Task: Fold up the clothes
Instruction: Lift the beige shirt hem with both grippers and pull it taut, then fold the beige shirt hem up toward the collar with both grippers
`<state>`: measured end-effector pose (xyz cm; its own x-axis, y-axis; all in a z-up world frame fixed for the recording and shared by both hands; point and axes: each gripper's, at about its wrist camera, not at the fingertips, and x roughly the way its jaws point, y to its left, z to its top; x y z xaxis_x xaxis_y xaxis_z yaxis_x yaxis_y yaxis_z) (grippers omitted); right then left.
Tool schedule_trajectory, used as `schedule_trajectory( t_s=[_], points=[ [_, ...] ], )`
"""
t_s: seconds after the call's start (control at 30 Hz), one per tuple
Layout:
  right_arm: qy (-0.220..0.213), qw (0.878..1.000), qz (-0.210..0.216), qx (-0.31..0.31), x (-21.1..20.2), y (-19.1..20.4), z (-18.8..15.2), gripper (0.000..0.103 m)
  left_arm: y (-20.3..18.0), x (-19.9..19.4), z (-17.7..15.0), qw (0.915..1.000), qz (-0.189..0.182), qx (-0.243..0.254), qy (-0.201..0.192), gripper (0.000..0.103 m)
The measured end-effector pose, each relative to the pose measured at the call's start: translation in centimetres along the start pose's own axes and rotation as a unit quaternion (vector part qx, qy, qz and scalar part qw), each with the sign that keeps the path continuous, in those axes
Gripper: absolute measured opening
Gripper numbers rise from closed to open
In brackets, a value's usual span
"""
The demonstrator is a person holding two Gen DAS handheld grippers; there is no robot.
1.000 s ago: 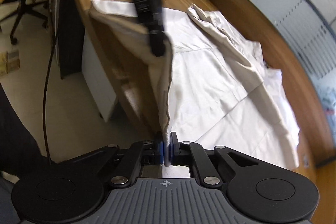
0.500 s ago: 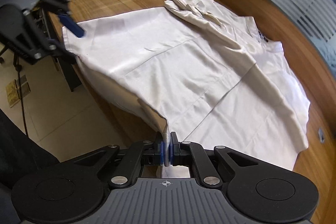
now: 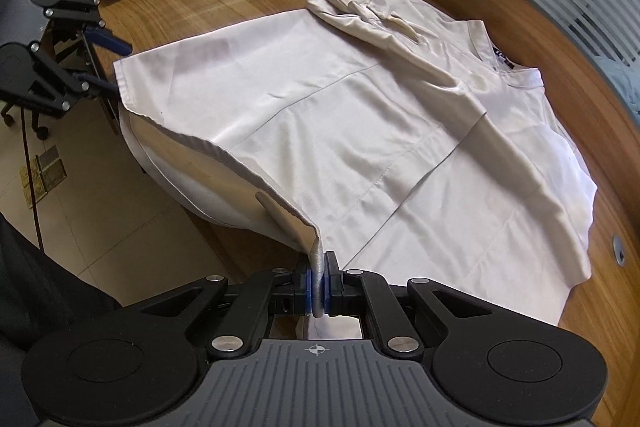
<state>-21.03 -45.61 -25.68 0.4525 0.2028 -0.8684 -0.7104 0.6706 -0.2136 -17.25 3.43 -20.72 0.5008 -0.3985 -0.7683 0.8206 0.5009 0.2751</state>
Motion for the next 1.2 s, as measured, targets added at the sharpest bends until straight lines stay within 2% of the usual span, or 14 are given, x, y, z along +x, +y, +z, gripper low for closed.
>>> schedule_trajectory(
  t_s=[0.07,0.1,0.13,0.17,0.47,1.0,1.2],
  points=[
    [-0.001,1.0,-0.001,-0.001,0.0,0.1,-0.1,0.007,0.4,0.1,-0.1,0.9999,0.007,-0.013,0.001,0.052],
    [-0.001,1.0,-0.001,-0.002,0.0,0.1,-0.2,0.007,0.6,0.2,-0.2,0.9998,0.01,-0.02,0.001,0.048],
    [-0.002,1.0,-0.002,-0.003,0.0,0.2,-0.3,0.007,0.8,0.2,-0.3,0.9996,0.011,-0.025,0.002,0.03],
    [-0.003,1.0,-0.004,-0.005,0.0,0.2,-0.4,0.007,0.9,0.2,-0.3,0.9995,0.012,-0.029,0.005,0.003],
    [-0.014,1.0,-0.005,-0.005,-1.8,0.7,-0.9,0.007,2.3,-3.6,0.8,0.9964,0.022,-0.081,-0.005,0.003],
    [0.018,0.999,0.027,-0.002,-6.2,3.3,-2.2,0.007,1.3,-12.3,1.8,0.9934,0.028,-0.111,-0.007,0.003],
    [0.018,1.0,-0.001,-0.017,-6.9,2.5,-0.7,0.007,2.3,-12.7,3.6,0.9908,0.038,-0.125,-0.033,0.003]
  ],
)
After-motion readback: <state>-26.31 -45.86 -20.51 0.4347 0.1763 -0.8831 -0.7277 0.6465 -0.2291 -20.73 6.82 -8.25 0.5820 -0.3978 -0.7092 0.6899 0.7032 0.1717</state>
